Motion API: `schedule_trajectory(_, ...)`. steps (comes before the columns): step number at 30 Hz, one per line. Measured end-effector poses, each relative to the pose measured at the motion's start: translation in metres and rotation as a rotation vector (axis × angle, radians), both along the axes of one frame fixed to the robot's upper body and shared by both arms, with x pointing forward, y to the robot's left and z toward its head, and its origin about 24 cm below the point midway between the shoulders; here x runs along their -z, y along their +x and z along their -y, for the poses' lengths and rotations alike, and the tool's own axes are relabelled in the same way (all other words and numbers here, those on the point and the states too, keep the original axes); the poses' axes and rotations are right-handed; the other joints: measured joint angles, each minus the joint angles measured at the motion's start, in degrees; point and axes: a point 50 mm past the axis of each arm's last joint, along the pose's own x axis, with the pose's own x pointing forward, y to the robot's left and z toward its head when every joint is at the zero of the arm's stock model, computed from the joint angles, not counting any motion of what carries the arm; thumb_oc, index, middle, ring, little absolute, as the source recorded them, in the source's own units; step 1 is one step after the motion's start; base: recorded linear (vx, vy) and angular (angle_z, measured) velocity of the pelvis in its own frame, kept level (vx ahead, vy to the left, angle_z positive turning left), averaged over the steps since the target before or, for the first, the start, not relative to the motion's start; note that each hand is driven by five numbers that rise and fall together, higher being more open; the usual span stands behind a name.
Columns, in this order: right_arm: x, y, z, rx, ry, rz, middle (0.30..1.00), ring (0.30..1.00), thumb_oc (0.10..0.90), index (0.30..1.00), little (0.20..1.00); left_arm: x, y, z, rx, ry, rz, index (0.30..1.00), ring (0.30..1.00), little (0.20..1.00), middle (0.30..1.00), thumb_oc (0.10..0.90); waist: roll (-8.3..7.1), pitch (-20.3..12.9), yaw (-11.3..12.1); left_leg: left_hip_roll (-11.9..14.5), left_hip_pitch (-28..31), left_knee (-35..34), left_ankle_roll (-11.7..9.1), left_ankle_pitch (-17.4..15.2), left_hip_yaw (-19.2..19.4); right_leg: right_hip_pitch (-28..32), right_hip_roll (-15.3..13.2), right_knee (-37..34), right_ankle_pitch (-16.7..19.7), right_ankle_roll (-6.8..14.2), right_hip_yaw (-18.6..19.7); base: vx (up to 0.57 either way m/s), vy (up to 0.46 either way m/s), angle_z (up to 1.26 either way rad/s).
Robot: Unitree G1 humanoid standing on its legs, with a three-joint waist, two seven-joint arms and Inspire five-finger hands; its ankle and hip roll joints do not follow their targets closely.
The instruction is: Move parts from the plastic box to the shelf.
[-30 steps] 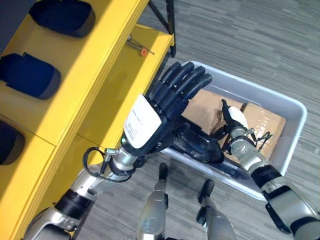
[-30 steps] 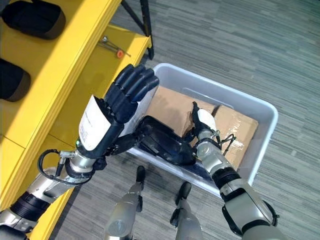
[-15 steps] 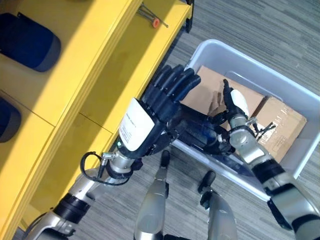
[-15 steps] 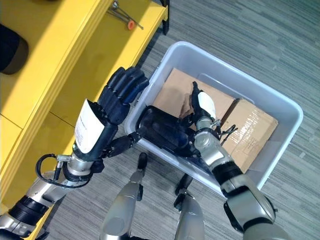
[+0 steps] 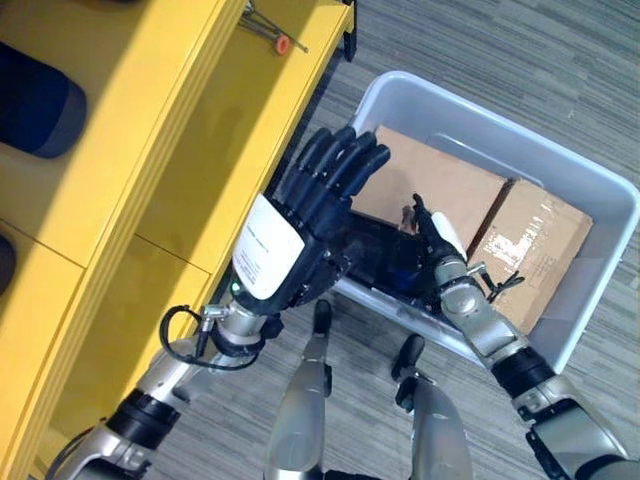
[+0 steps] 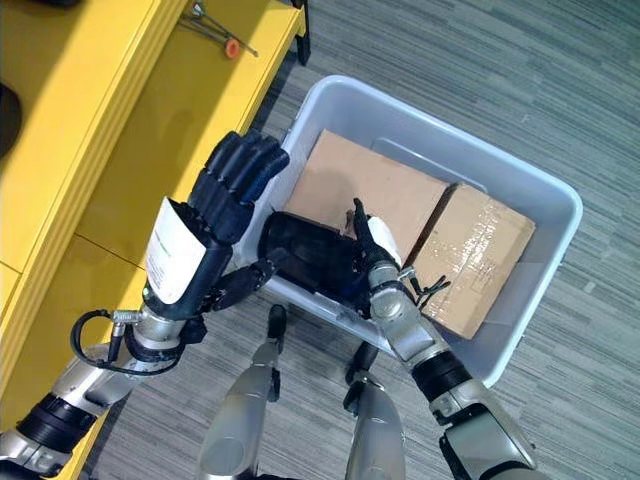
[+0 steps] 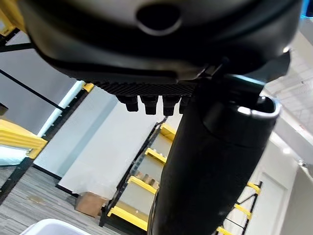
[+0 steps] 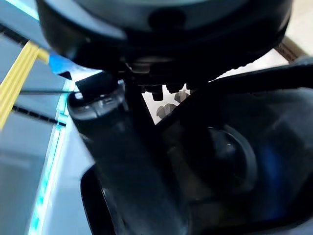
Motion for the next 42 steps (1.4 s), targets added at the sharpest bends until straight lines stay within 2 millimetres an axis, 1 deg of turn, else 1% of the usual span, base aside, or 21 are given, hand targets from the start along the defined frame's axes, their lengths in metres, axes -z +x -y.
schedule_trajectory(1, 0.0, 0.0, -0.003, -0.004, -0.016, 0.002, 0.753, 0.753, 0.724, 0.753, 0.753, 0.0, 0.001, 0.0, -0.007, 0.006, -0.001, 1.0, 1.0, 1.0, 1.0, 0.9, -0.27, 0.1, -0.2, 0.1, -0.4, 0.2, 0.0, 0.0, 0.2, -0.6, 0.1, 0.0, 0.1, 0.0, 0.2, -0.02, 0.026, -0.09)
schedule_trajectory(2, 0.001, -0.001, -0.004, -0.005, -0.041, -0.001, 0.583, 0.583, 0.602, 0.583, 0.583, 0.001, 0.002, 0.002, -0.017, 0.018, 0.006, 1.0, 1.0, 1.0, 1.0, 0.9, -0.3, 0.1, -0.4, 0.1, -0.8, 0.2, 0.0, 0.0, 0.3, -1.0, 0.1, 0.0, 0.2, 0.0, 0.4, -0.02, 0.015, -0.1)
schedule_trajectory(3, 0.003, -0.002, -0.007, -0.016, -0.076, -0.009, 0.3, 0.3, 0.4, 0.3, 0.3, 0.002, 0.002, 0.003, -0.011, 0.02, 0.003, 1.0, 1.0, 1.0, 1.0, 0.9, -0.31, 0.1, -0.4, 0.1, -1.0, 0.2, 0.0, 0.0, 0.3, -1.3, 0.2, 0.0, 0.2, 0.0, 0.6, -0.03, 0.012, -0.08)
schedule_trajectory(5, 0.002, -0.003, -0.009, -0.018, -0.112, 0.012, 0.3, 0.3, 0.4, 0.3, 0.3, 0.003, 0.001, 0.005, -0.004, 0.028, 0.003, 1.0, 1.0, 1.0, 1.0, 0.9, -0.31, 0.1, -0.6, 0.3, -1.3, 0.2, 0.0, 0.0, 0.2, -1.6, 0.3, 0.0, 0.2, -0.1, 0.6, -0.01, 0.005, -0.02)
schedule_trajectory(7, -0.005, 0.0, -0.009, -0.006, -0.129, 0.039, 0.3, 0.3, 0.4, 0.3, 0.3, 0.003, 0.001, 0.006, -0.004, 0.029, 0.0, 1.0, 1.0, 1.0, 1.0, 0.9, -0.32, 0.1, -1.0, 0.4, -1.4, 0.3, 0.0, 0.0, 0.2, -1.6, 0.4, 0.0, 0.2, -0.1, 0.5, 0.0, 0.0, 0.0)
schedule_trajectory(10, -0.017, 0.015, -0.007, 0.015, -0.164, 0.049, 0.3, 0.3, 0.4, 0.3, 0.3, 0.003, 0.002, 0.005, -0.011, 0.028, 0.003, 1.0, 1.0, 1.0, 1.0, 0.9, -0.28, 0.1, -1.3, 0.4, -1.4, 0.4, 0.0, 0.0, 0.1, -1.6, 0.5, 0.1, 0.2, -0.1, 0.5, 0.0, -0.011, 0.01)
schedule_trajectory(12, -0.025, 0.026, -0.002, 0.027, -0.194, 0.036, 0.3, 0.3, 0.4, 0.3, 0.3, 0.003, 0.003, 0.005, -0.013, 0.028, 0.003, 1.0, 1.0, 1.0, 1.0, 0.9, -0.26, 0.0, -0.8, 0.4, -1.6, 0.5, -0.1, 0.1, 0.0, -1.6, 0.4, 0.1, 0.2, -0.1, 0.2, -0.01, -0.052, 0.05)
schedule_trajectory(13, -0.027, 0.029, 0.0, 0.027, -0.196, 0.01, 0.3, 0.3, 0.4, 0.3, 0.3, 0.003, 0.003, 0.005, -0.012, 0.03, 0.003, 1.0, 1.0, 1.0, 1.0, 0.9, -0.25, 0.0, 0.1, 0.5, -1.7, 0.5, -0.1, 0.1, -0.1, -1.7, 0.4, 0.1, 0.1, -0.1, 0.0, 0.01, -0.061, 0.08)
schedule_trajectory(16, -0.016, 0.04, 0.014, 0.076, -0.178, -0.092, 0.3, 0.3, 0.4, 0.3, 0.3, 0.004, 0.005, 0.004, -0.012, 0.042, 0.002, 1.0, 1.0, 1.0, 1.0, 0.9, -0.25, 0.0, 1.7, 0.5, -1.9, 0.5, -0.4, 0.2, -0.9, -1.6, 0.3, 0.9, -0.4, -0.2, -0.9, 0.0, -0.065, 0.14)
schedule_trajectory(20, -0.008, 0.048, 0.021, 0.138, -0.1, -0.119, 0.3, 0.3, 0.4, 0.3, 0.3, 0.004, 0.003, 0.005, 0.019, 0.065, 0.018, 1.0, 1.0, 1.0, 1.0, 0.9, -0.18, -0.1, 1.8, 0.4, -1.7, 1.1, -0.6, 0.4, -1.5, -1.0, 0.2, 1.3, -0.5, -0.2, -1.3, -0.01, -0.01, 0.05)
schedule_trajectory(23, -0.005, 0.05, 0.023, 0.158, -0.087, -0.107, 0.3, 0.3, 0.4, 0.3, 0.3, 0.004, 0.002, 0.007, 0.039, 0.077, 0.023, 1.0, 1.0, 1.0, 1.0, 0.9, 0.09, -0.3, 1.9, 0.4, -1.2, 1.3, -0.6, 0.4, -1.5, -0.6, 0.1, 1.5, -0.4, -0.3, -1.2, 0.0, 0.0, 0.0)
schedule_trajectory(25, 0.003, 0.047, 0.026, 0.176, -0.07, -0.119, 0.3, 0.3, 0.4, 0.3, 0.3, 0.004, 0.001, 0.007, 0.043, 0.083, 0.025, 1.0, 1.0, 1.0, 1.0, 0.9, 0.31, -0.4, 2.2, 0.4, -0.4, 1.3, -0.6, 0.4, -1.5, 0.3, 0.0, 1.6, -0.4, -0.3, -1.2, 0.0, -0.038, 0.0)
schedule_trajectory(26, 0.003, 0.047, 0.026, 0.179, -0.068, -0.118, 0.3, 0.3, 0.4, 0.3, 0.3, 0.004, 0.001, 0.007, 0.043, 0.083, 0.026, 1.0, 1.0, 1.0, 1.0, 0.9, 0.32, -0.4, 2.2, 0.4, -0.2, 1.3, -0.6, 0.4, -1.5, 0.4, 0.0, 1.5, -0.4, -0.3, -1.2, 0.02, -0.053, 0.0)
schedule_trajectory(27, 0.011, 0.044, 0.031, 0.204, -0.029, -0.12, 0.3, 0.3, 0.4, 0.3, 0.3, 0.004, 0.001, 0.006, 0.045, 0.088, 0.03, 1.0, 1.0, 1.0, 1.0, 0.9, 0.4, -0.4, 3.0, 0.4, 1.2, 1.3, -0.6, 0.4, -1.3, 1.8, 0.1, 1.2, -0.3, -0.4, -1.0, 0.03, -0.039, 0.0)
schedule_trajectory(29, 0.021, 0.038, 0.036, 0.228, 0.001, -0.138, 0.3, 0.3, 0.4, 0.3, 0.3, 0.004, 0.001, 0.004, 0.035, 0.091, 0.031, 1.0, 1.0, 1.0, 1.0, 0.9, 0.5, -0.4, 3.2, 0.4, 3.4, 1.0, -0.6, 0.3, -1.4, 4.5, 0.3, 0.1, -0.2, -0.3, -0.9, 0.04, -0.047, 0.0)
schedule_trajectory(30, 0.029, 0.03, 0.04, 0.239, 0.026, -0.145, 0.3, 0.3, 0.4, 0.3, 0.3, 0.003, -0.001, 0.001, 0.026, 0.1, 0.044, 1.0, 1.0, 1.0, 1.0, 0.9, 0.5, -0.4, 3.0, 0.4, 6.1, 0.1, -0.6, 0.0, -1.2, 7.2, 0.5, -1.4, -0.1, -0.2, -0.8, 0.04, -0.05, -0.04)
schedule_trajectory(33, 0.035, 0.018, 0.045, 0.231, 0.026, -0.133, 0.3, 0.3, 0.4, 0.3, 0.3, 0.002, -0.002, 0.0, 0.028, 0.098, 0.046, 1.0, 1.0, 1.0, 1.0, 0.9, 0.5, -0.4, 3.0, 0.6, 9.6, -0.2, -0.5, -0.6, -0.6, 11.6, 1.0, -3.9, 0.8, 0.1, -0.8, 0.09, -0.039, -0.07)
schedule_trajectory(37, 0.031, 0.003, 0.05, 0.194, -0.098, -0.07, 0.3, 0.3, 0.4, 0.3, 0.3, -0.002, -0.01, -0.004, 0.03, 0.113, 0.061, 1.0, 1.0, 1.0, 1.0, 0.9, 0.29, -0.5, 2.0, 0.7, 14.5, -1.8, -0.5, -1.5, 0.1, 18.2, 1.9, -9.7, 3.0, 0.5, -0.6, 0.15, -0.016, -0.07)
schedule_trajectory(39, 0.022, -0.002, 0.057, 0.187, -0.123, -0.037, 0.3, 0.3, 0.4, 0.3, 0.3, -0.005, -0.014, -0.006, 0.045, 0.133, 0.073, 1.0, 1.0, 1.0, 1.0, 0.9, 0.16, -0.6, 1.4, 0.6, 17.4, -2.6, -0.3, -1.8, 0.5, 22.0, 2.2, -12.7, 4.3, 0.8, -0.5, 0.19, -0.033, -0.06)
schedule_trajectory(40, 0.018, -0.004, 0.061, 0.19, -0.12, -0.029, 0.3, 0.3, 0.4, 0.3, 0.3, -0.006, -0.016, -0.007, 0.049, 0.135, 0.075, 1.0, 1.0, 1.0, 1.0, 0.9, -0.02, -0.7, 1.4, 0.6, 18.7, -2.8, -0.3, -1.9, 0.9, 23.6, 2.3, -13.9, 4.7, 0.9, -0.3, 0.28, -0.037, -0.16)
schedule_trajectory(42, 0.016, -0.005, 0.074, 0.209, -0.1, -0.052, 0.3, 0.3, 0.4, 0.3, 0.3, -0.003, -0.022, -0.01, 0.067, 0.151, 0.042, 1.0, 1.0, 1.0, 1.0, 0.9, -3.19, -4.6, 0.9, 0.7, 21.4, -3.0, -0.6, -3.1, 1.8, 27.1, 2.9, -17.1, 5.4, 0.9, 0.3, 0.3, -0.014, -0.17)
